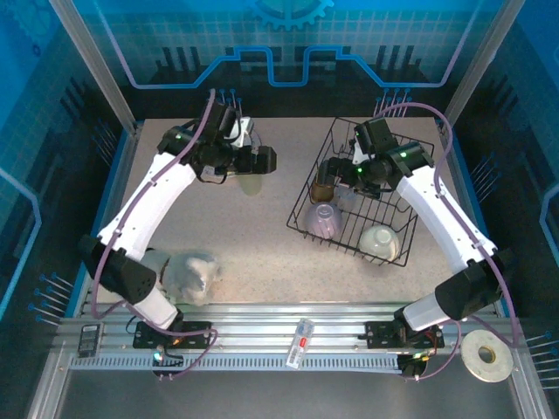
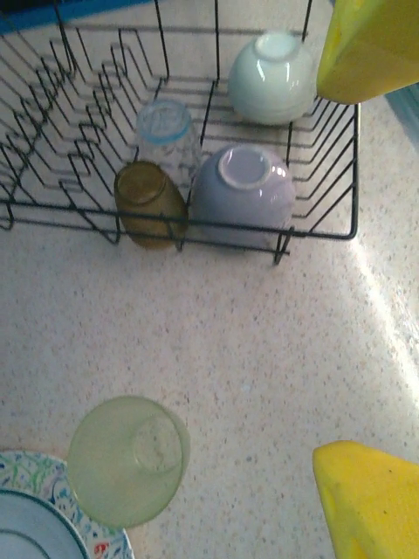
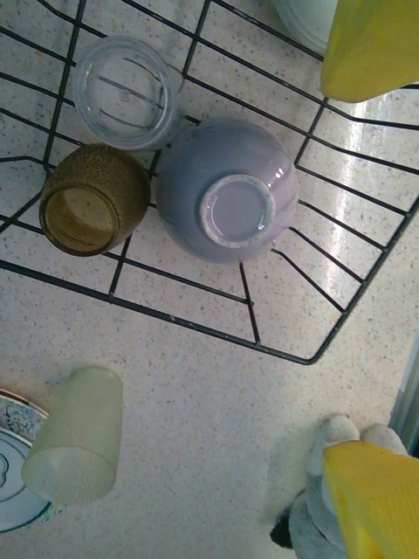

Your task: Unload the mixed dishes from the dish rack

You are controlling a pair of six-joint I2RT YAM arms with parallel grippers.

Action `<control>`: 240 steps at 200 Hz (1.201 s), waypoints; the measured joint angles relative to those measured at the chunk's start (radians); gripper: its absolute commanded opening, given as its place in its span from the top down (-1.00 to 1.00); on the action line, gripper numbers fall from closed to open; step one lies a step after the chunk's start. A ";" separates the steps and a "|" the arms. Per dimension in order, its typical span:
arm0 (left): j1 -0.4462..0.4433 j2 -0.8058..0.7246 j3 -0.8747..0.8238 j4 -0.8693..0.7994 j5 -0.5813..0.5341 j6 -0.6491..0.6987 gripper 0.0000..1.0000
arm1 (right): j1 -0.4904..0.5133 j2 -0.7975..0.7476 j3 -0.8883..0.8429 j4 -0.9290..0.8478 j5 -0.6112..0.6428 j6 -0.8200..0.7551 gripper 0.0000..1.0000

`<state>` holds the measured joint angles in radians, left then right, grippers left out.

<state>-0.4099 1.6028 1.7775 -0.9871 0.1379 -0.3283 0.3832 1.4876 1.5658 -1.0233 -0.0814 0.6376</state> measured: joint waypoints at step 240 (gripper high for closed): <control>0.000 -0.294 -0.288 0.233 0.261 -0.173 -0.99 | -0.127 0.323 -0.130 0.188 0.150 -0.090 -0.68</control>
<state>-0.4095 1.3083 1.4895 -0.7536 0.3985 -0.5014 0.2558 1.8107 1.4357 -0.8352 0.0681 0.5480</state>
